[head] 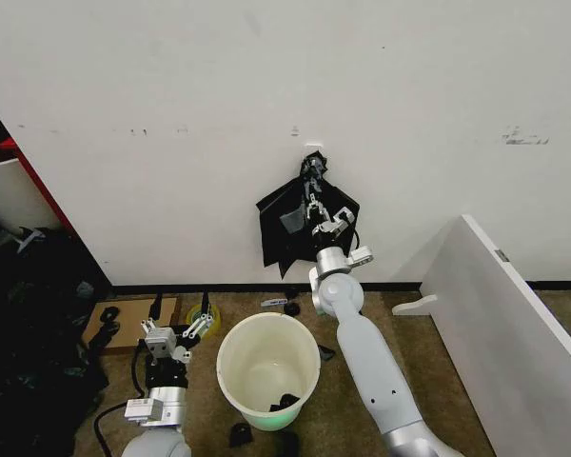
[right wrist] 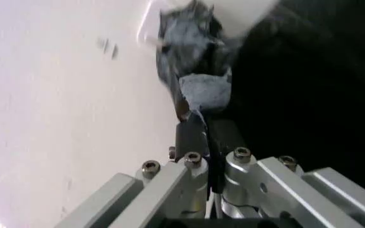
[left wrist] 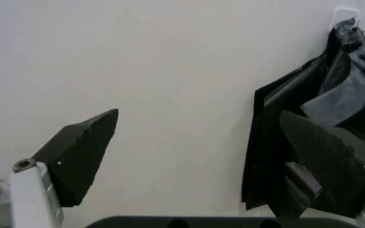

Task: Place the garbage bag over the trash bin.

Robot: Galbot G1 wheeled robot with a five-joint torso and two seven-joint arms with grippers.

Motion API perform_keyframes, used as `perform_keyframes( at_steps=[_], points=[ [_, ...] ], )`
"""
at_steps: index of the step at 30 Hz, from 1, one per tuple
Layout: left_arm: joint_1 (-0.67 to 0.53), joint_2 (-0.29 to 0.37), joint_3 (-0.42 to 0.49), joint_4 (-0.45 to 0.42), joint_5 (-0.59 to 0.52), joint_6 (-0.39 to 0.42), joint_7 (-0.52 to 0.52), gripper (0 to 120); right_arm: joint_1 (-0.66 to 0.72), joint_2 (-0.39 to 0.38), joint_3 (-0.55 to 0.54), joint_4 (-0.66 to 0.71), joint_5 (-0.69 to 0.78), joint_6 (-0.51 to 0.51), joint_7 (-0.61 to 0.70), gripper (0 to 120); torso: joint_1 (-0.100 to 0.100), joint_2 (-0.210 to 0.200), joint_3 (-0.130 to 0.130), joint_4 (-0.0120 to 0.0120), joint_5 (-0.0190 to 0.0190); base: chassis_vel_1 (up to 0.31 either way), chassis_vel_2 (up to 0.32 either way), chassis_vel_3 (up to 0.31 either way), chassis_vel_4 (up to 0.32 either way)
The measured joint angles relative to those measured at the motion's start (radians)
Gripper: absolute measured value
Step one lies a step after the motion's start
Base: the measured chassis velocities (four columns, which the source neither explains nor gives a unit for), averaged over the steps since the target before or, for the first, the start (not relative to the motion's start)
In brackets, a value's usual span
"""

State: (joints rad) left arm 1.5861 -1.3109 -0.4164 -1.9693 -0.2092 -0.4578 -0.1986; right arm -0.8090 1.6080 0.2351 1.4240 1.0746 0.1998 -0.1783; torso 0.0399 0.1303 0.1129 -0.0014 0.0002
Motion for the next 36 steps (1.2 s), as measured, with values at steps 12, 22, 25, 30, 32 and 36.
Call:
perform_keyframes(
  at_steps=[12, 22, 25, 30, 32, 36],
  points=[
    [-0.020, 0.001, 0.018, 0.010, -0.002, 0.000, 0.001, 100, -0.265, -0.096, -0.073, 0.168, -0.169, 0.057, -0.035, 0, 0.000, 0.000, 0.000, -0.0002, 0.0002, 0.000, 0.000, 0.000, 0.000],
    [-0.042, 0.003, 0.023, 0.024, -0.005, -0.001, 0.003, 100, -0.399, -0.215, -0.070, 0.201, -0.368, 0.108, -0.073, 0, 0.000, 0.000, 0.000, -0.0002, 0.0003, 0.000, 0.000, 0.000, 0.000],
    [-0.043, 0.003, 0.023, 0.025, -0.005, -0.001, 0.003, 100, -0.411, -0.227, -0.067, 0.200, -0.389, 0.114, -0.081, 0, 0.000, 0.000, 0.000, -0.0001, 0.0002, 0.000, 0.000, 0.000, 0.000],
    [-0.048, 0.004, 0.026, 0.025, -0.005, -0.001, 0.005, 100, -0.484, -0.286, -0.038, 0.192, -0.547, 0.176, -0.132, 0, 0.000, 0.000, 0.000, -0.0001, 0.0001, 0.000, 0.000, 0.000, 0.000],
    [-0.051, 0.006, 0.026, 0.025, -0.005, 0.000, 0.005, 100, -0.497, -0.293, -0.024, 0.176, -0.598, 0.205, -0.159, 0, 0.000, 0.000, 0.000, 0.0000, 0.0002, 0.000, 0.000, 0.000, 0.000],
    [-0.063, 0.010, 0.027, 0.023, -0.005, 0.006, 0.007, 100, -0.536, -0.310, 0.010, 0.157, -0.702, 0.258, -0.227, 0, 0.000, 0.000, 0.000, -0.0001, 0.0001, 0.000, 0.000, 0.000, 0.000]
  ],
)
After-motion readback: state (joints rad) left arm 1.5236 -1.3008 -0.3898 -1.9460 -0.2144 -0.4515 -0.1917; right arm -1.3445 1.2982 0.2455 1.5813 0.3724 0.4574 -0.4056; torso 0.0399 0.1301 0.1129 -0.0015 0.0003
